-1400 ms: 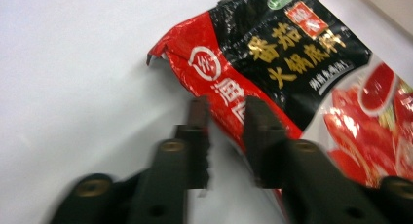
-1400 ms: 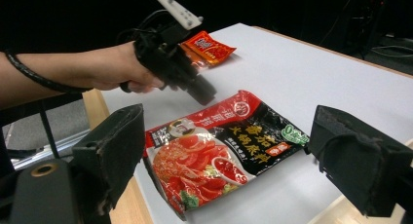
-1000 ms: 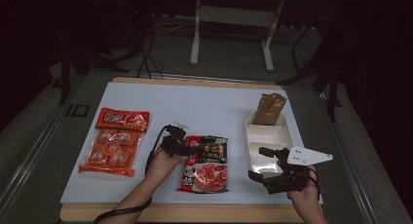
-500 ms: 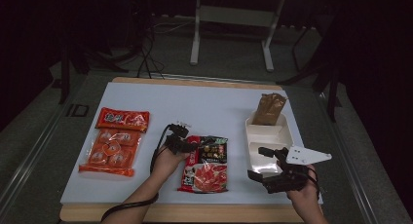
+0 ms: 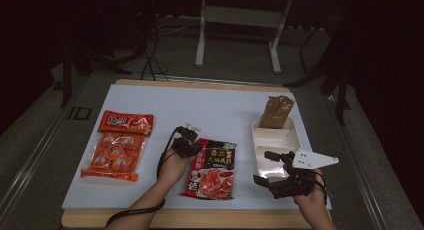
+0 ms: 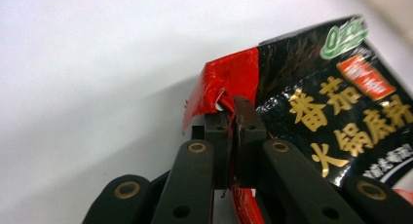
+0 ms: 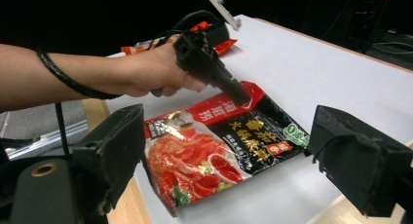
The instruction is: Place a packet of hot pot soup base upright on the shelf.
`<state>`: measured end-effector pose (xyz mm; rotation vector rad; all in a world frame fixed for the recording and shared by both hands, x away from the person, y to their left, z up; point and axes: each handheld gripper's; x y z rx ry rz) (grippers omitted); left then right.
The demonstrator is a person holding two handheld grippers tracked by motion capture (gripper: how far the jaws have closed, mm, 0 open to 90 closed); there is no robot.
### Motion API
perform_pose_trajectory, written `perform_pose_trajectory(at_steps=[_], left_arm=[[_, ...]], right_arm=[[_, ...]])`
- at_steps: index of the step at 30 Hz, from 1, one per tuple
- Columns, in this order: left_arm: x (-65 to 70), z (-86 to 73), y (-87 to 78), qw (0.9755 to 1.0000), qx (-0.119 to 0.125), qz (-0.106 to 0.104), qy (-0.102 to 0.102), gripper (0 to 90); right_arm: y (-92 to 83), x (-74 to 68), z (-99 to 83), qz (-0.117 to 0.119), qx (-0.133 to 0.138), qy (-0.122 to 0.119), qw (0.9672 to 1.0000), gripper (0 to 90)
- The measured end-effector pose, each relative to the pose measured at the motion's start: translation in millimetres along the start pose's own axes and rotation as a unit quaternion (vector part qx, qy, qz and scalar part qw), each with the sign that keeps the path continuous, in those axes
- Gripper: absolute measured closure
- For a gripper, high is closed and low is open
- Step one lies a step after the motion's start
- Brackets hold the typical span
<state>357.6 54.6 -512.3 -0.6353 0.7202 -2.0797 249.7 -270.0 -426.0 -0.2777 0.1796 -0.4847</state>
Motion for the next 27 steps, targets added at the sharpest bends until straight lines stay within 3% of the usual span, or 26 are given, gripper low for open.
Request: perform_pose_trajectory(at_steps=[9,15,22,25,26,27], left_arm=[[14.6,7.1,-27.5,0.9980,0.060,-0.014,0.012,88.1],[27.6,10.3,-42.2,0.9953,0.088,-0.015,0.037,88.0],[45.0,11.3,-66.7,0.9895,0.123,-0.035,0.068,88.1],[55.0,10.5,-76.8,0.9861,0.138,-0.040,0.084,88.1],[55.0,10.5,-76.8,0.9861,0.138,-0.040,0.084,88.1],[63.0,9.9,-84.8,0.9829,0.151,-0.046,0.094,88.1]], right_arm=[[-5.3,0.4,4.2,-0.018,0.011,-0.007,0.9998,13.4],[-9.6,0.9,7.3,-0.031,0.022,-0.014,0.9992,13.5],[-16.9,-1.1,13.6,-0.058,0.034,-0.033,0.9972,15.4],[-19.2,-2.2,15.5,-0.058,0.040,-0.034,0.9970,15.3],[-19.2,-2.2,15.5,-0.058,0.040,-0.034,0.9970,15.3],[-19.7,-1.9,15.7,-0.052,0.043,-0.029,0.9973,14.9]])
Point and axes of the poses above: each handheld gripper's, and its own axes: y roughly forward along the jaws, z roughly out of its top, x roughly to its right, and after that the axes turned 5 degrees about x, right-handed
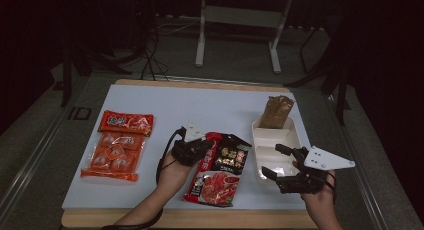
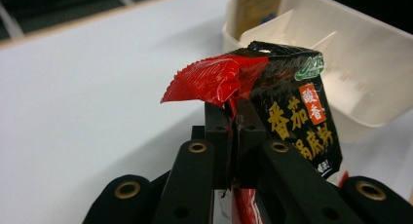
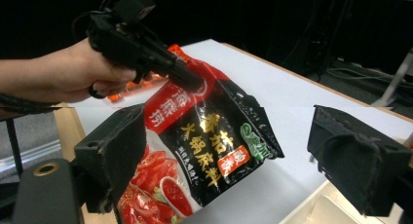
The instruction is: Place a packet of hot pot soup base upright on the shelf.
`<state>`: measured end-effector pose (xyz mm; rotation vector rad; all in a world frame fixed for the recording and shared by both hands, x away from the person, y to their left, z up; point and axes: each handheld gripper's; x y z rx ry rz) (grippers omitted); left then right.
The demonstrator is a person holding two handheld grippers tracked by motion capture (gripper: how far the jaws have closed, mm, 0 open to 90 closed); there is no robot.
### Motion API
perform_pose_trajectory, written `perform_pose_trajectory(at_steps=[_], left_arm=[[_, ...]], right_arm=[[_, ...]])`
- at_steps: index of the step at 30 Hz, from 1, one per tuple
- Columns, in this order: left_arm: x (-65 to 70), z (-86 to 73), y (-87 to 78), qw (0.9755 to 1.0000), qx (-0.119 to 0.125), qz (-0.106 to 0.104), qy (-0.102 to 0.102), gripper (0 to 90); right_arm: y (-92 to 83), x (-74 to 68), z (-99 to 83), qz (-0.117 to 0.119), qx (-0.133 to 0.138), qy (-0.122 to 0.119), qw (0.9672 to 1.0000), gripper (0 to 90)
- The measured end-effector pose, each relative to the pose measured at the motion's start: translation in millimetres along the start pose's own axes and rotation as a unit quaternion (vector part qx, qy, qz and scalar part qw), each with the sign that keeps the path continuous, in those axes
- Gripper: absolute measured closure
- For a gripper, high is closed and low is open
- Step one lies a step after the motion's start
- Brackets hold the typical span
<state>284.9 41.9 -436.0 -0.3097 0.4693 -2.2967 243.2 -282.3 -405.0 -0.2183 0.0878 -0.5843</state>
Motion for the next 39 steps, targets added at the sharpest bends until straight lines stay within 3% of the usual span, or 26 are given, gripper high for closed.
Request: perform_pose_trajectory(at_steps=[2,4,6,11,15,18,22,24,26,28,30,34,36,37,39], left_arm=[[7.2,2.8,-6.0,0.9999,0.013,-0.007,0.008,88.0],[12.6,5.5,-11.1,0.9996,0.022,-0.015,0.011,88.0],[16.8,7.6,-15.7,0.9992,0.029,-0.021,0.016,88.0],[17.9,10.4,-26.0,0.9979,0.055,-0.034,0.006,87.9],[15.4,17.7,-38.0,0.9951,0.086,-0.049,-0.006,87.9],[14.7,21.0,-43.0,0.9923,0.112,-0.053,-0.013,87.7],[11.5,23.3,-45.9,0.9885,0.134,-0.067,-0.017,87.6],[9.6,22.7,-45.0,0.9864,0.141,-0.080,-0.027,87.7],[9.7,21.6,-44.7,0.9845,0.153,-0.078,-0.036,87.6],[10.1,22.3,-44.9,0.9839,0.156,-0.080,-0.033,87.6],[11.3,23.5,-44.8,0.9816,0.167,-0.085,-0.037,87.7],[15.1,25.2,-43.9,0.9812,0.171,-0.082,-0.033,87.6],[14.3,23.7,-44.0,0.9795,0.180,-0.082,-0.035,87.6],[12.7,23.6,-43.8,0.9790,0.181,-0.086,-0.035,87.5],[11.1,22.1,-42.7,0.9781,0.183,-0.092,-0.040,87.2]], right_arm=[[-0.6,0.3,0.5,0.010,0.003,0.004,0.9999,13.1],[-0.1,-2.0,1.1,0.006,-0.001,-0.007,1.0000,13.1],[0.6,-3.0,2.0,0.008,-0.010,-0.002,0.9999,13.4],[3.0,-2.5,0.5,0.005,-0.028,0.014,0.9995,13.1],[7.6,-2.6,0.6,0.017,-0.020,0.040,0.9989,10.5],[11.4,-1.8,3.7,0.012,-0.015,0.047,0.9987,10.7],[15.3,-0.6,6.7,0.019,-0.010,0.059,0.9981,17.8],[17.5,-0.5,8.4,0.016,-0.011,0.060,0.9980,24.6],[19.9,0.0,10.8,0.016,-0.007,0.066,0.9977,32.7],[23.1,0.3,12.7,0.025,-0.012,0.071,0.9971,43.9],[26.4,0.7,14.4,0.034,-0.010,0.075,0.9965,48.9],[29.6,1.3,19.6,0.047,0.013,0.088,0.9949,60.7],[29.7,1.9,22.7,0.039,0.006,0.085,0.9956,72.5],[28.7,5.7,24.7,0.059,0.009,0.101,0.9931,73.8],[28.6,6.7,27.9,0.055,0.005,0.101,0.9933,75.9]])
Point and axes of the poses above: each handheld gripper's, and its own axes: y roughly forward along the jaws, z roughly out of its top, x roughly to its right, and after that the axes turned 5 degrees about x, right-handed
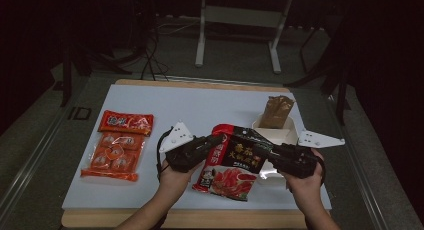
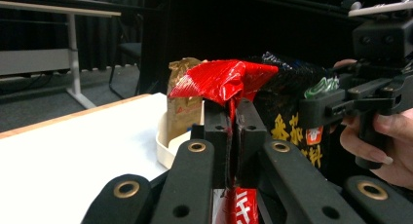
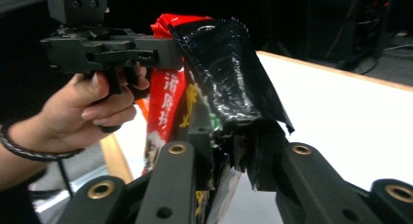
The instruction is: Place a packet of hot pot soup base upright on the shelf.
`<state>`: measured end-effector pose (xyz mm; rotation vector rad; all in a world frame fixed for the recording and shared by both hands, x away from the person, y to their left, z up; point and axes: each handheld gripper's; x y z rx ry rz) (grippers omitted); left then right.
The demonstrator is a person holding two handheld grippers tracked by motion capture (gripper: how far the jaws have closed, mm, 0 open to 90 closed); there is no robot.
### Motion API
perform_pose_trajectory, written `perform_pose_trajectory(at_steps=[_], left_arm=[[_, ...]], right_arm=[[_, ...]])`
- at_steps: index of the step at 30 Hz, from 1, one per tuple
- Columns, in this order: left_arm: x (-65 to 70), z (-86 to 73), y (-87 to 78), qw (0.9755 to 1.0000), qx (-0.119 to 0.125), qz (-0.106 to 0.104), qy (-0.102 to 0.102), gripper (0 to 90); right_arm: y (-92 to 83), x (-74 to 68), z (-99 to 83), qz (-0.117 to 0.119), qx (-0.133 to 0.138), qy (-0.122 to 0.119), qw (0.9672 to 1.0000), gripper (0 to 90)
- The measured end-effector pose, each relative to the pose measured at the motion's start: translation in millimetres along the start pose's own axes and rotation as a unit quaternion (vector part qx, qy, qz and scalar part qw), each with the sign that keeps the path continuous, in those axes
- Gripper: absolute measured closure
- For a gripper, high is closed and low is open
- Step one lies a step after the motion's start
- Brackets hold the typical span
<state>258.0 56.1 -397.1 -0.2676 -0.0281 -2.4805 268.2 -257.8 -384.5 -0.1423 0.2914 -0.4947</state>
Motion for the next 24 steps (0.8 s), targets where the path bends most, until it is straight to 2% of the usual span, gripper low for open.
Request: perform_pose_trajectory(at_steps=[3,6,10,11,14,15,18,20,21,24], left_arm=[[-5.0,-0.3,-0.6,0.9998,0.005,-0.015,-0.015,85.4],[-5.3,0.9,-1.5,0.9998,0.004,-0.018,-0.008,82.2],[-7.6,2.3,-0.9,0.9996,-0.006,-0.027,-0.011,76.0],[-7.7,2.9,-1.2,0.9996,-0.004,-0.027,-0.011,73.2],[-8.1,5.5,-2.8,0.9998,-0.006,-0.019,-0.006,65.2],[-7.0,6.8,-4.5,1.0000,-0.004,-0.006,-0.002,64.7],[-3.6,12.5,-9.5,0.9999,-0.009,-0.001,0.010,53.5],[-3.4,13.8,-10.4,0.9998,-0.012,-0.005,0.012,47.6],[-4.1,16.9,-13.3,0.9998,-0.017,-0.009,0.008,47.6],[-7.8,17.1,-17.4,0.9995,-0.025,-0.021,-0.005,35.9]], right_arm=[[-1.1,-2.9,6.1,-0.004,0.003,-0.009,1.0000,76.8],[-2.2,-4.3,12.8,-0.006,0.003,-0.016,0.9998,77.1],[-2.4,-6.8,18.3,-0.009,-0.001,-0.033,0.9994,77.4],[-2.0,-7.3,19.5,-0.010,-0.003,-0.042,0.9991,77.4],[-1.2,-5.8,21.2,-0.010,-0.004,-0.046,0.9989,77.4],[-1.4,-5.3,21.6,-0.011,-0.004,-0.046,0.9989,77.4],[-2.8,-2.1,24.4,-0.012,-0.001,-0.048,0.9988,77.2],[-3.4,-0.6,26.2,-0.011,-0.001,-0.048,0.9988,77.2],[-3.7,0.4,27.4,-0.013,-0.001,-0.051,0.9986,77.2],[-7.4,6.5,32.8,-0.022,0.002,-0.058,0.9981,77.1]])
Point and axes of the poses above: each handheld gripper's, and its own axes: y roughly forward along the jaws, z roughly out of its top, x roughly to its right, and after that the axes turned 5 degrees about x, right-handed
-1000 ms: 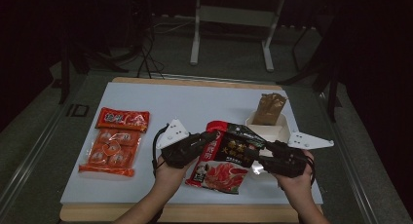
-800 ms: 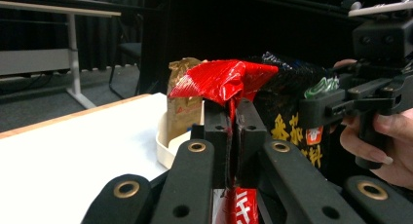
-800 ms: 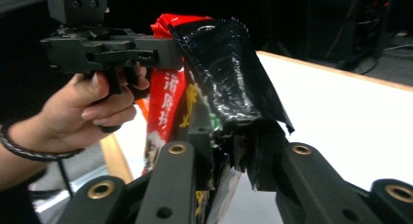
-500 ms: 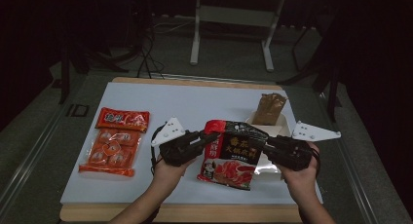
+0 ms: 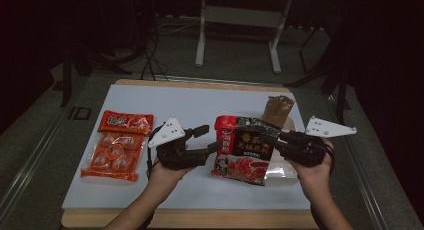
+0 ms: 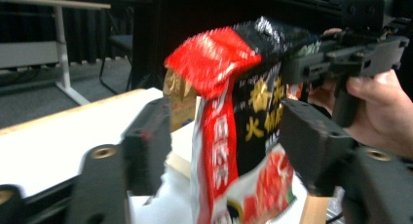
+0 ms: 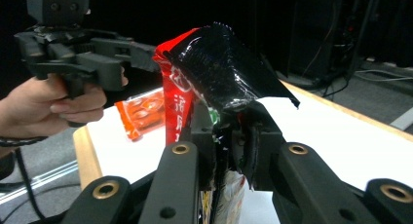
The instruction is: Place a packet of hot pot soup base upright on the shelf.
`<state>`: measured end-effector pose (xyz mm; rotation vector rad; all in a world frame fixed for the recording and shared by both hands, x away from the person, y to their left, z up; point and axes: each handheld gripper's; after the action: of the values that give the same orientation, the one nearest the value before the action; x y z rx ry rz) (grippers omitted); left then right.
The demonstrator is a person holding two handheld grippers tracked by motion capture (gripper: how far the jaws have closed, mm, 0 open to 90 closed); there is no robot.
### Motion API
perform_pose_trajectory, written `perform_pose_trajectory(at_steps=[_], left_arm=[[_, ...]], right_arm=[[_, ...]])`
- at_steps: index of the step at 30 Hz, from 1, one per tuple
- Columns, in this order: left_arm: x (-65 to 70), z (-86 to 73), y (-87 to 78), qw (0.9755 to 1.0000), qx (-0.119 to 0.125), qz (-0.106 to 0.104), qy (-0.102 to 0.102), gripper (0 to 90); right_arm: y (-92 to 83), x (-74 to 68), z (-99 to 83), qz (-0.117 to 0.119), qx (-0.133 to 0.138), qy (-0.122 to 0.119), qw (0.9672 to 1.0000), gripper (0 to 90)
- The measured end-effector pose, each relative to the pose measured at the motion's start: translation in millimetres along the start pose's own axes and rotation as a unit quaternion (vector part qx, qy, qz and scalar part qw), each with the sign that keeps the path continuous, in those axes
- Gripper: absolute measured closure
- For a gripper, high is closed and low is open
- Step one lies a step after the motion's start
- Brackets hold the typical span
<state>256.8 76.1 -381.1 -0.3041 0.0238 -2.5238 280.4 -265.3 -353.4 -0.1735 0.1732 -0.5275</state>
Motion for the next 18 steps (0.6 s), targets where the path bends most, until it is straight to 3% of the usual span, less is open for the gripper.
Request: perform_pose_trajectory(at_steps=[2,8,18], left_arm=[[-3.5,-3.9,-3.9,0.9999,-0.007,-0.010,0.003,24.5],[-13.1,-18.6,-14.2,0.9995,-0.029,0.012,-0.007,2.9],[-22.5,-43.0,-28.6,0.9981,-0.050,0.035,-0.007,1.1]], right_arm=[[-2.6,3.0,1.6,-0.004,0.005,-0.007,1.0000,77.1],[-11.0,15.6,7.7,-0.023,0.014,-0.003,0.9996,77.2],[-27.8,39.4,22.4,-0.064,0.040,-0.011,0.9971,77.2]])
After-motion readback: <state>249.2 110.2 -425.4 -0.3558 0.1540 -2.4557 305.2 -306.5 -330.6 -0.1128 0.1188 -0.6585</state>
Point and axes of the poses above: each handheld gripper's, and its own axes: y roughly forward along the jaws, z roughly out of its top, x roughly to its right, and after that the axes turned 5 degrees about x, right-handed
